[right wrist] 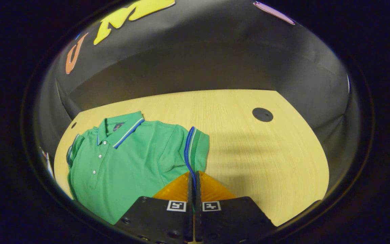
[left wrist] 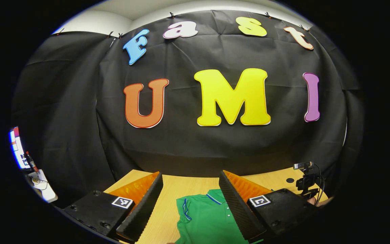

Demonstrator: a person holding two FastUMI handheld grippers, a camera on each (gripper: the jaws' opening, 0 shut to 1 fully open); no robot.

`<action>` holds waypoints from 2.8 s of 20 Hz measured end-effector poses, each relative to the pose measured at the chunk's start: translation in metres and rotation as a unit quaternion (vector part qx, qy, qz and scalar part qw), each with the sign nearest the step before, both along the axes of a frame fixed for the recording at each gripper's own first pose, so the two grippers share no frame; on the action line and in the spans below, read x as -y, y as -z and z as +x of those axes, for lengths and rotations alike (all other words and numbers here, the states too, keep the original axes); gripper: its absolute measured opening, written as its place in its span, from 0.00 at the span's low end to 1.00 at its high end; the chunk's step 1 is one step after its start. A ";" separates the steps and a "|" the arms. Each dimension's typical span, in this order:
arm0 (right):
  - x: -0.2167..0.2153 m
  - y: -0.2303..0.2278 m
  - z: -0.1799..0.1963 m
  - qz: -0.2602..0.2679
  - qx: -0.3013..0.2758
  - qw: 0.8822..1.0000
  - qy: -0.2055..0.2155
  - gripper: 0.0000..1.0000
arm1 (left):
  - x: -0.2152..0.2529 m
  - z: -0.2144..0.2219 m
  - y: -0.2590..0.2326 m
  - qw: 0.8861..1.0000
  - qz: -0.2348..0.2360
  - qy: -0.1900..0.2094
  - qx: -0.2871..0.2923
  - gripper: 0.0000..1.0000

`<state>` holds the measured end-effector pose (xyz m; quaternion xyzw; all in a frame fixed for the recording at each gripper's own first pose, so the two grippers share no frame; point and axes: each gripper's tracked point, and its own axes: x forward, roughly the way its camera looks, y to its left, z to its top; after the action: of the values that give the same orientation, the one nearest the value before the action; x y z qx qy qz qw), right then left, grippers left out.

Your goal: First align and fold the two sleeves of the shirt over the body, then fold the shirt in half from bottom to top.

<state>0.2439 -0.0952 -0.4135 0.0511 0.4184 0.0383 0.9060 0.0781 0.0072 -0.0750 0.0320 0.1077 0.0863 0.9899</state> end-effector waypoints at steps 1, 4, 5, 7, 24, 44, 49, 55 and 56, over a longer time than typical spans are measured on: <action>0.002 -0.006 0.000 0.003 0.005 1.000 0.004 0.00 | -0.001 -0.001 -0.001 1.000 0.001 0.000 0.002 1.00; 0.002 -0.027 0.002 0.006 0.025 1.000 0.008 0.00 | -0.002 -0.002 -0.001 1.000 -0.002 -0.001 0.003 1.00; -0.001 -0.036 0.001 0.009 0.030 1.000 0.006 0.00 | -0.002 -0.003 -0.001 1.000 -0.004 0.000 0.003 1.00; -0.008 -0.054 0.001 0.008 0.041 0.999 0.006 0.00 | -0.003 -0.004 -0.002 1.000 -0.006 -0.001 0.007 1.00; -0.174 -0.058 0.002 0.025 0.009 0.999 -0.019 0.05 | -0.077 -0.062 -0.011 0.998 -0.004 -0.064 0.007 1.00; -0.090 -0.261 -0.140 -0.048 0.211 0.976 -0.039 0.96 | -0.020 0.041 0.171 0.988 -0.053 0.082 -0.119 1.00; -0.065 -0.263 -0.167 -0.044 0.201 0.979 -0.010 0.93 | -0.039 0.066 0.239 0.981 -0.060 0.058 -0.175 1.00; -0.030 -0.256 -0.178 -0.083 0.184 0.979 0.008 0.95 | -0.050 0.081 0.305 0.970 -0.067 0.053 -0.229 1.00; -0.028 -0.251 -0.180 -0.088 0.173 0.981 0.004 0.95 | -0.051 0.083 0.313 0.968 -0.067 0.051 -0.235 1.00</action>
<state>0.0642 -0.0676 -0.1623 -0.0345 0.2565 0.0056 0.9659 0.1610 0.0582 -0.3880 -0.0092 0.3409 0.0180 0.9399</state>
